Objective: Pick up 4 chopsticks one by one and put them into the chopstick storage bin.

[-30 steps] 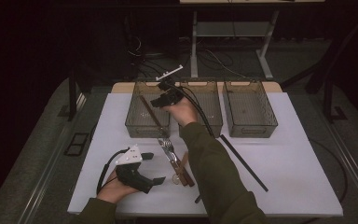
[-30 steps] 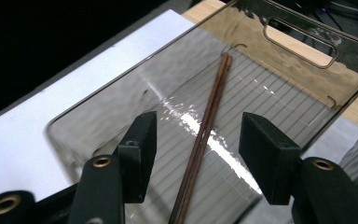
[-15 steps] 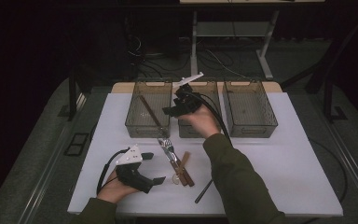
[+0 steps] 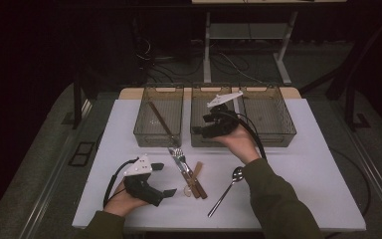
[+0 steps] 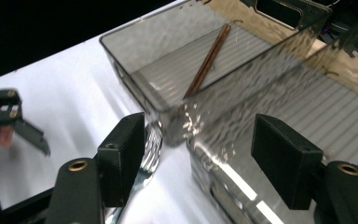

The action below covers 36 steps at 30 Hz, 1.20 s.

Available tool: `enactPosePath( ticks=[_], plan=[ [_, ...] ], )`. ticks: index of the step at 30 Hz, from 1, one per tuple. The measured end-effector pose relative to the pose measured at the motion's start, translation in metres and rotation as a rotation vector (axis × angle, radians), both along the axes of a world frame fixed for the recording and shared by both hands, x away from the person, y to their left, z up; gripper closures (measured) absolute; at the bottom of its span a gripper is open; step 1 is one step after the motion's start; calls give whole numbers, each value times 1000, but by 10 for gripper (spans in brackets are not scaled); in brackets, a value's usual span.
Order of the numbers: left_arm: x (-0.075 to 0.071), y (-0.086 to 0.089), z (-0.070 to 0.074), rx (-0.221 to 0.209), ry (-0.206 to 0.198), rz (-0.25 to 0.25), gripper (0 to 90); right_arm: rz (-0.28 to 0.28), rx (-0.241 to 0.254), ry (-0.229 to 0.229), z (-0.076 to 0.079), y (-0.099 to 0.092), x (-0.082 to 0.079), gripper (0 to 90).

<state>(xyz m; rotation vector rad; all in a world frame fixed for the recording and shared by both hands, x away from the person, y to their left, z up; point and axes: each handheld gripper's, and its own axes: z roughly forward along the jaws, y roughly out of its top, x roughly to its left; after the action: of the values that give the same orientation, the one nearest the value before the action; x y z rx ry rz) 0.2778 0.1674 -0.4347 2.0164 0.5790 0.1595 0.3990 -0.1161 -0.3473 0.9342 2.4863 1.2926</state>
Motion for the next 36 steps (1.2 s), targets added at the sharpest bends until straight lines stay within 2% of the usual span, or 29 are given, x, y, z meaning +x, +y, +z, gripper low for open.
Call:
enactPosePath(
  ticks=[3, 9, 16, 18, 25, 30, 36],
  plan=[
    [1, 0, -1, 5, 2, 6, 7, 2, 12, 13, -3, -12, -8, 331],
    [1, -1, -2, 19, 1, 9, 6, -5, 23, 12, -12, -41, -24, 331],
    [1, 0, -2, 15, 1, 19, 6, -27, 40, -2, -16, -73, -43, 334],
    [0, -1, -2, 12, 5, 22, 6, -32, 45, 7, -19, -81, -48, 334],
    [0, -1, -2, 21, -3, 14, 7, -59, 13, 30, -32, -106, -65, 368],
    [-1, -1, -1, 27, -7, 10, 9, -94, -19, 42, -39, -126, -78, 445],
    [-1, -2, -1, 29, -8, 10, 9, -112, -53, 66, -50, -147, -91, 525]
  ],
)
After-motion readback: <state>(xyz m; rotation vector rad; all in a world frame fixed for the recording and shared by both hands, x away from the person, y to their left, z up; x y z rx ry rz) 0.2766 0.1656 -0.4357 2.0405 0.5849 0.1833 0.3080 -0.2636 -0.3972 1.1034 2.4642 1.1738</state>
